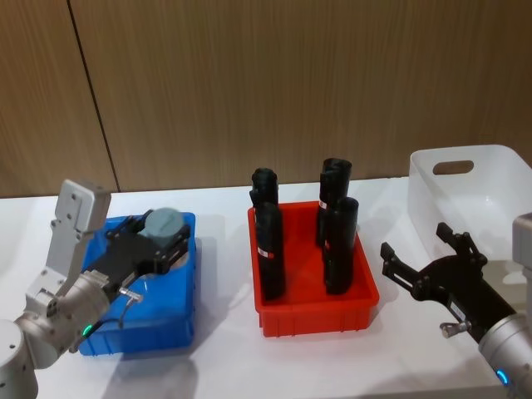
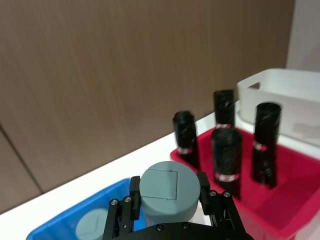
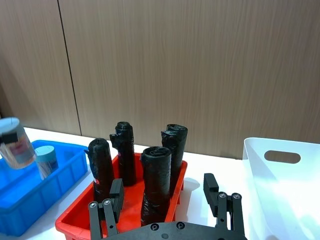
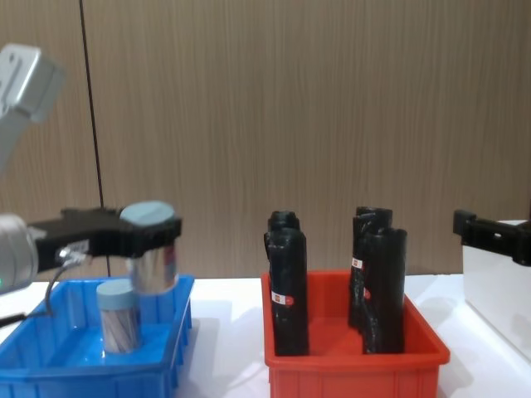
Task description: Pick the cotton swabs from the blue box and place them into the white box.
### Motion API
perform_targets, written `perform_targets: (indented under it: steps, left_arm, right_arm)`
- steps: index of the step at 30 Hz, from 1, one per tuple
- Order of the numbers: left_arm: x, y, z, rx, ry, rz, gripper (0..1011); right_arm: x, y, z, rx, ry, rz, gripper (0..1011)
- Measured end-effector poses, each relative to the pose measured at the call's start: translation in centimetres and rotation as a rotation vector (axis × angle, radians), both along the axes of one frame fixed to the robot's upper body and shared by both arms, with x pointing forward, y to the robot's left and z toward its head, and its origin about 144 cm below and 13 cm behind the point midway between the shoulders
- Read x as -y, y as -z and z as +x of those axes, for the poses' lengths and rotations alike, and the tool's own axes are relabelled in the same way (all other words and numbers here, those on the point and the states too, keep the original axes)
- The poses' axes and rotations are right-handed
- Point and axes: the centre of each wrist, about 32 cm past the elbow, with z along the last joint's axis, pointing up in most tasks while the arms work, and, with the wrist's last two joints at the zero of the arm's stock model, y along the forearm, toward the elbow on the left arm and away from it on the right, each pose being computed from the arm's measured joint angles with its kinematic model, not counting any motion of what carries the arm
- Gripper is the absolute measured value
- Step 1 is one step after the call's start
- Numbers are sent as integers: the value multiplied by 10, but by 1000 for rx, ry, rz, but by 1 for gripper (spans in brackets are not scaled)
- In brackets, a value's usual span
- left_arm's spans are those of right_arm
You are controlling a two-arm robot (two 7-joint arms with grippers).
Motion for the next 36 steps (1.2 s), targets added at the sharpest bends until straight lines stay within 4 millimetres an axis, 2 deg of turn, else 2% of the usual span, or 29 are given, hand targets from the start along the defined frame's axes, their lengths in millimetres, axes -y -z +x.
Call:
perform_targets:
  steps: [9, 19, 36]
  left_arm:
    - [20, -26, -6, 35, 127, -57, 673]
    - [36, -41, -4, 6, 223, -111, 672]
    - [60, -58, 28, -77, 381, -128, 673]
  right_arm:
    - [0, 0, 0, 0, 0, 0, 1001]
    - [0, 0, 0, 0, 0, 0, 1002]
    - [0, 0, 0, 0, 0, 0, 1002]
